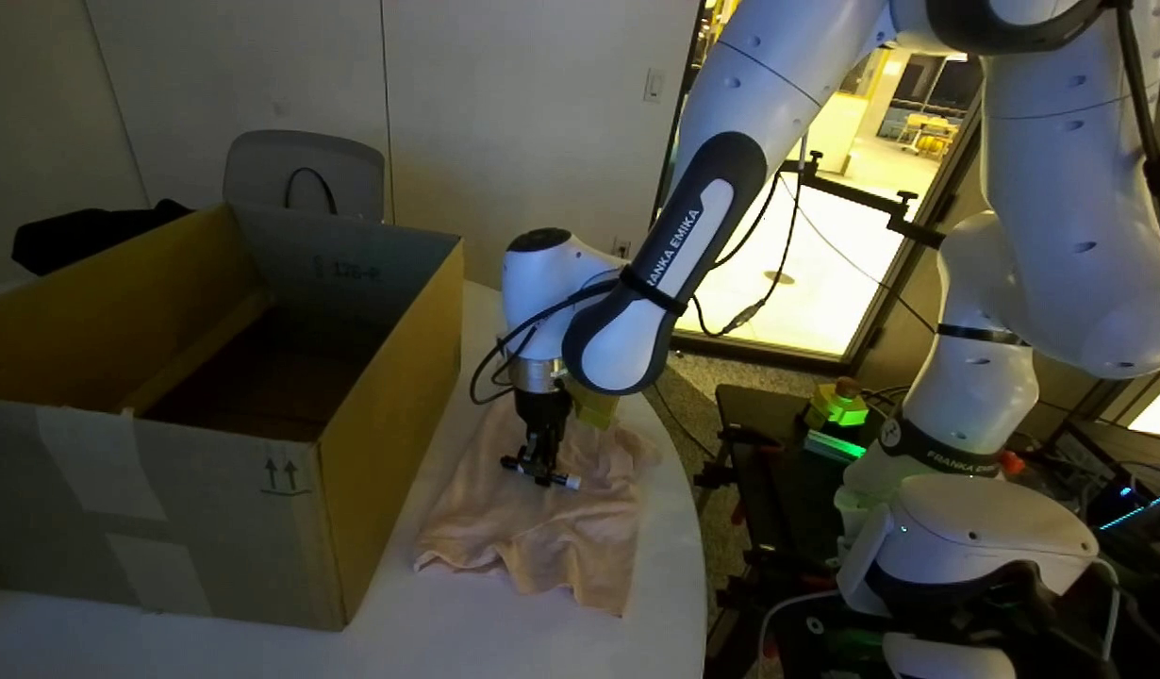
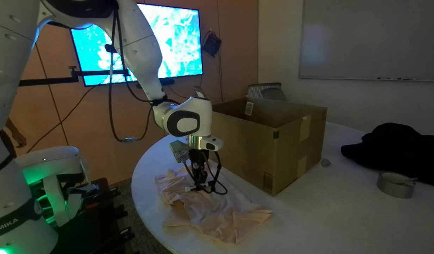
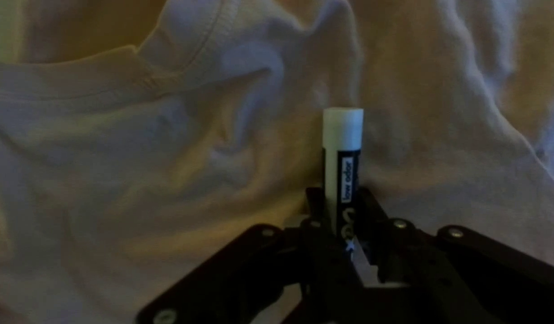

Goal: Put the marker on the towel and wrap it, then put it in the box

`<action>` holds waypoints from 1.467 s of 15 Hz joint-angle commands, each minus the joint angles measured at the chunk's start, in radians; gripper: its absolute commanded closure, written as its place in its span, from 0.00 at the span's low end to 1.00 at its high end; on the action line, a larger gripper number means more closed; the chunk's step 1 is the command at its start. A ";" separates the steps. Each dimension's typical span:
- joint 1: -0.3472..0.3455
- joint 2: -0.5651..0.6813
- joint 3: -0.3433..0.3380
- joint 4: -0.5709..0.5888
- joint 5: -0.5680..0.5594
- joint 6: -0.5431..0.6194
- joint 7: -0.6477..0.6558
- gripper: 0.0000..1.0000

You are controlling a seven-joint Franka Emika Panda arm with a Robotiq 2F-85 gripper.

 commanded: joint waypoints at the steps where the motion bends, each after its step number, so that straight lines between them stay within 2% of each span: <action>1: 0.021 0.006 -0.014 0.011 -0.018 0.021 0.039 0.47; 7: 0.092 -0.093 -0.054 -0.064 -0.086 0.074 0.113 0.01; 9: 0.127 -0.119 -0.045 -0.085 -0.109 0.094 0.134 0.00; 12: 0.154 -0.136 0.010 -0.099 -0.100 0.124 0.120 0.00; 17: 0.192 -0.081 0.072 -0.067 -0.083 0.150 0.111 0.00; 22: 0.207 -0.006 0.068 -0.038 -0.083 0.153 0.118 0.00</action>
